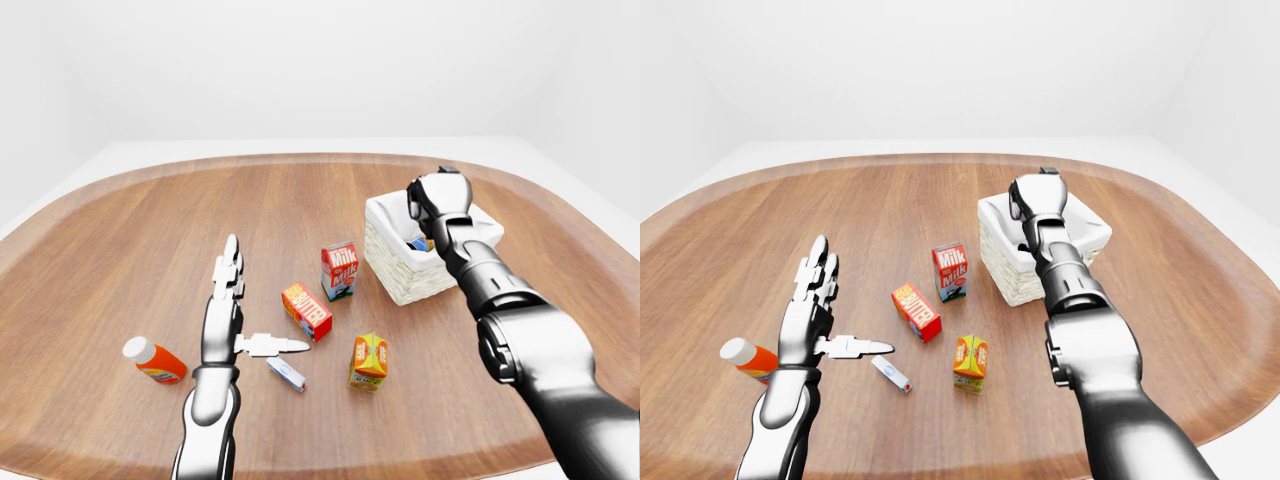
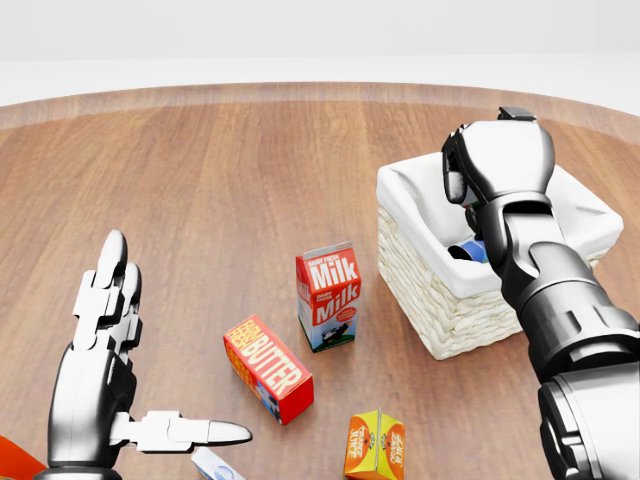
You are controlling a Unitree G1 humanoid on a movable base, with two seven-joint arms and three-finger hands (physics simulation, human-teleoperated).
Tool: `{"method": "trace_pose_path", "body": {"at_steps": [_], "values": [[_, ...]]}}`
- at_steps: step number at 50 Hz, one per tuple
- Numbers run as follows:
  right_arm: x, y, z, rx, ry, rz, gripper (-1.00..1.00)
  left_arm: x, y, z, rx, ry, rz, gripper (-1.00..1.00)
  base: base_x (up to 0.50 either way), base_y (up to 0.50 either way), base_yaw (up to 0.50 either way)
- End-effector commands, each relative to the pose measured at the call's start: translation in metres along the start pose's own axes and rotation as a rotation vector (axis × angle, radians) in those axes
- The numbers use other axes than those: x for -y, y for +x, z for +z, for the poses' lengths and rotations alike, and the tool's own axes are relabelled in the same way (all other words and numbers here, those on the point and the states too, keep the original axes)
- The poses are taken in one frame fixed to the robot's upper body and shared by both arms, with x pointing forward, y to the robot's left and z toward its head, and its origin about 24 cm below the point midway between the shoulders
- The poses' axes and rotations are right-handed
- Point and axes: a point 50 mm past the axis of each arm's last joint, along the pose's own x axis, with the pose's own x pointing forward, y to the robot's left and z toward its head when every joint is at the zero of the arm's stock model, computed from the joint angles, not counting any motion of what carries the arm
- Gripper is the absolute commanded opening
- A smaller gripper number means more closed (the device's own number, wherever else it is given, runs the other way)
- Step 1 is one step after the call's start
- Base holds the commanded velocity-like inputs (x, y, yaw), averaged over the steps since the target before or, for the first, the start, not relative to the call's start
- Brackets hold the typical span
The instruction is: Pick up the alphabet soup and the tomato sauce, and put them in the basket.
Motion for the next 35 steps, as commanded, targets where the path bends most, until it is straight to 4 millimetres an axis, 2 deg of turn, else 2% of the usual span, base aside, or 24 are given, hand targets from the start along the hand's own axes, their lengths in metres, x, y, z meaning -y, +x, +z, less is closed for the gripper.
{"method": "trace_pose_path", "body": {"at_steps": [1,35], "values": [[-0.0025,-0.0017,-0.0012,-0.019,0.032,0.003,-1.00,-0.0006,0.0000,-0.0012,-0.005,-0.005,0.002,1.00,0.00,0.00,0.00],[-0.0110,-0.0072,-0.0027,-0.023,0.031,0.028,-1.00,0.0000,-0.0012,-0.0014,-0.007,-0.001,-0.001,1.00,0.00,0.00,0.00]]}}
